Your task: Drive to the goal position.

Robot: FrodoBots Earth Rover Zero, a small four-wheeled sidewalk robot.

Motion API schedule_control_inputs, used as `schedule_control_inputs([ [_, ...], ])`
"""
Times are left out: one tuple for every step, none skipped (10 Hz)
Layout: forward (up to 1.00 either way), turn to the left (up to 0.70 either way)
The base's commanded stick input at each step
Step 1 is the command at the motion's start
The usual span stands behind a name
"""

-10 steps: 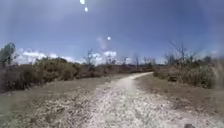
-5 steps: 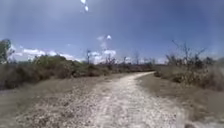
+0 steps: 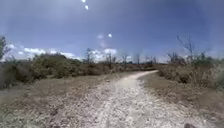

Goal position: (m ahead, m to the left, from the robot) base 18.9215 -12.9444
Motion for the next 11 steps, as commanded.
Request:
schedule_control_inputs([
  [0.7, 0.0],
  [0.7, 0.0],
  [0.7, -0.06],
  [0.7, -0.35],
  [0.7, -0.35],
  [0.7, -0.32],
  [0.7, -0.03],
  [0.7, 0.0],
  [0.7, 0.0],
  [0.7, 0.0],
  [0.7, 0.0],
])
